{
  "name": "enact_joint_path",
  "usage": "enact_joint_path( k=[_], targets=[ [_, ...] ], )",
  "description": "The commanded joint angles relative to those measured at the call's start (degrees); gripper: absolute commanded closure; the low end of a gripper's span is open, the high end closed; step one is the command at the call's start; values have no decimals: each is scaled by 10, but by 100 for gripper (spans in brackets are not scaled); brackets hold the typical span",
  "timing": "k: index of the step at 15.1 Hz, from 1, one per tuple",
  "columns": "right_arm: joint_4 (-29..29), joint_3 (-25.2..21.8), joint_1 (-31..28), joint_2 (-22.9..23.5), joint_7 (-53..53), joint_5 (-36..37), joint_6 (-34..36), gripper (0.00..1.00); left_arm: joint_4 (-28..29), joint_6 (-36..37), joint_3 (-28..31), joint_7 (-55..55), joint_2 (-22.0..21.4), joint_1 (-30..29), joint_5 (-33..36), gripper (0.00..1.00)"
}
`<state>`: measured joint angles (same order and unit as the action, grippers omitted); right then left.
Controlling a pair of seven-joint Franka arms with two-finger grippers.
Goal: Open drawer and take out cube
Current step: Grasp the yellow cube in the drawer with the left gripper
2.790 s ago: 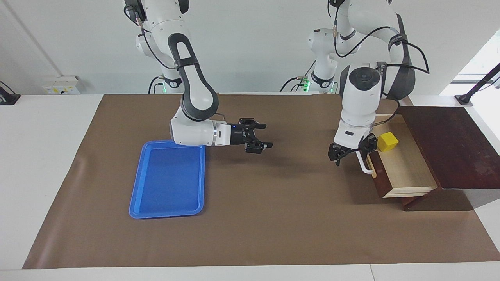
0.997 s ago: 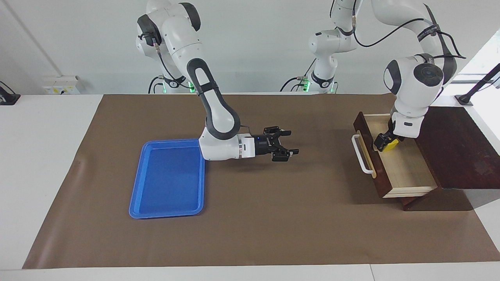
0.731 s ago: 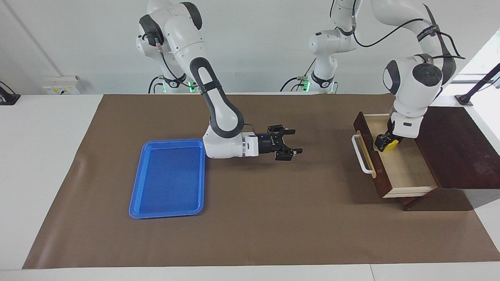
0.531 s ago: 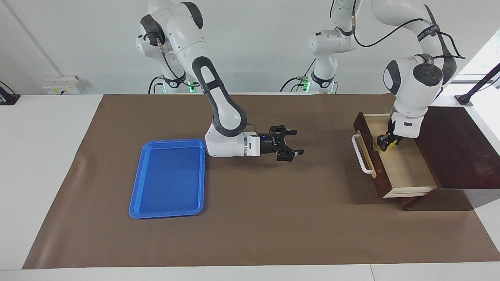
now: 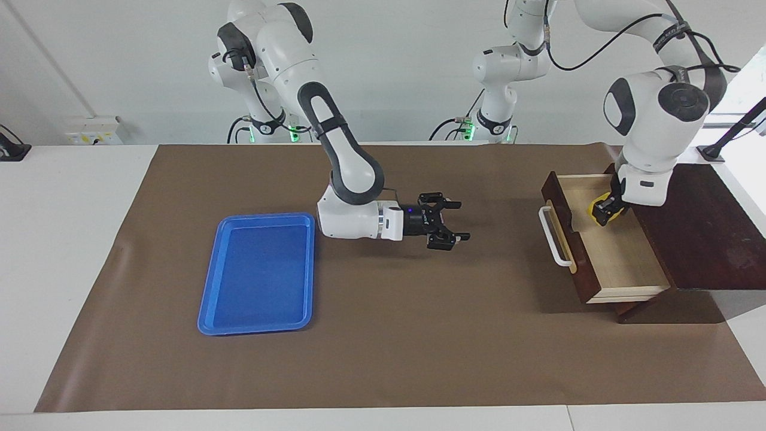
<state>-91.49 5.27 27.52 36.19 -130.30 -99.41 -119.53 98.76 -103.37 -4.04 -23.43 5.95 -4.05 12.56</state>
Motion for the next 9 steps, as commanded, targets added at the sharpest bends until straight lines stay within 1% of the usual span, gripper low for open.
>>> enact_joint_path(
  k=[1, 2, 4, 7, 8, 9],
  targets=[
    [18, 2, 2, 12, 11, -4, -8, 0, -111, 106, -3, -21, 26, 15, 4, 100],
    [18, 2, 2, 12, 11, -4, -8, 0, -123, 125, -3, -48, 24, 26, 4, 100],
    [20, 2, 2, 12, 12, -2, -8, 0, -127, 135, -4, -151, 21, 62, -10, 100],
    [27, 2, 2, 14, 13, -1, -8, 0, -122, 125, -4, -372, 18, 118, -54, 100],
    [29, 2, 2, 15, 19, -1, -8, 0, -117, 108, -5, -460, 17, 127, -72, 100],
    [30, 2, 2, 15, 20, 0, -8, 0, -100, 81, -5, -530, 12, 127, -96, 100]
  ],
)
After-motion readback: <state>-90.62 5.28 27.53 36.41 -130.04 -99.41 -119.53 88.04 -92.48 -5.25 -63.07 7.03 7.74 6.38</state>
